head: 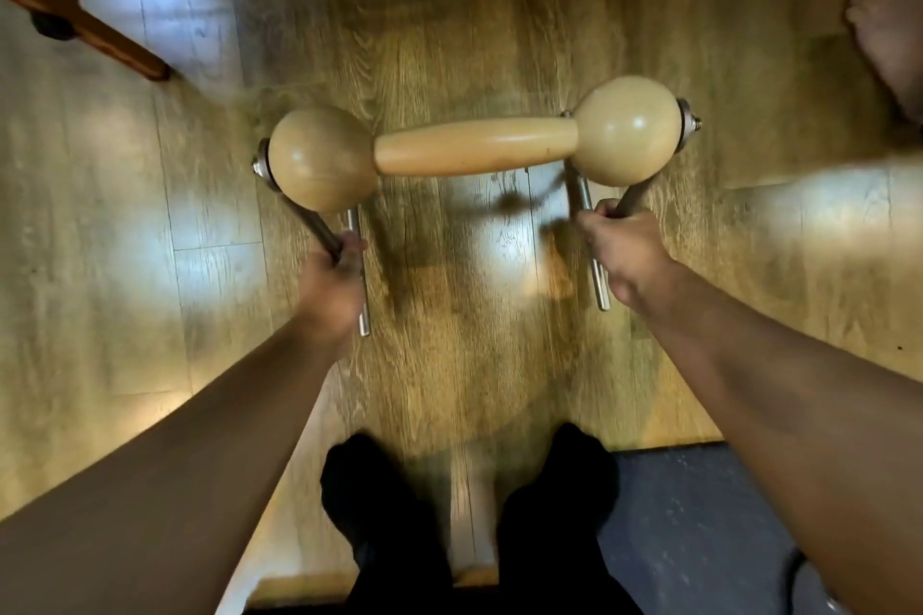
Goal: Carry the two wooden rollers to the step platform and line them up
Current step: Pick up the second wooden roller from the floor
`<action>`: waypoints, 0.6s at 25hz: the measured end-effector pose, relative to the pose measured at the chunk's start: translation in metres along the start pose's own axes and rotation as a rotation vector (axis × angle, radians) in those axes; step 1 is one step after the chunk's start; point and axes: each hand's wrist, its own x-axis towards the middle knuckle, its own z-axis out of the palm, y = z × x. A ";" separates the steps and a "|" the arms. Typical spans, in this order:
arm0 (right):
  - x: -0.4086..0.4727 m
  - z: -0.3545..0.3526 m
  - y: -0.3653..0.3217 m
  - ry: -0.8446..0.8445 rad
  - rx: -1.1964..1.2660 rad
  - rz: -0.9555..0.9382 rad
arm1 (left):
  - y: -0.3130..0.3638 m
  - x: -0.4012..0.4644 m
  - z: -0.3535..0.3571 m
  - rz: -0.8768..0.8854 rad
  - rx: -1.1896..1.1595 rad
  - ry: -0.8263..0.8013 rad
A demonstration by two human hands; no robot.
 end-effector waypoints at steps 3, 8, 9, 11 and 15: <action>-0.028 -0.008 0.002 0.048 0.063 0.050 | -0.003 -0.026 -0.015 0.004 -0.055 -0.006; -0.088 -0.021 -0.015 0.069 0.058 0.067 | 0.007 -0.078 -0.048 0.027 -0.114 -0.041; -0.101 -0.024 -0.020 0.064 0.051 0.065 | 0.009 -0.090 -0.055 0.014 -0.142 -0.014; -0.129 -0.030 -0.034 0.036 0.020 0.047 | 0.019 -0.120 -0.072 -0.014 -0.214 0.050; -0.190 -0.034 -0.075 -0.039 -0.034 -0.004 | 0.043 -0.184 -0.116 -0.069 -0.389 0.112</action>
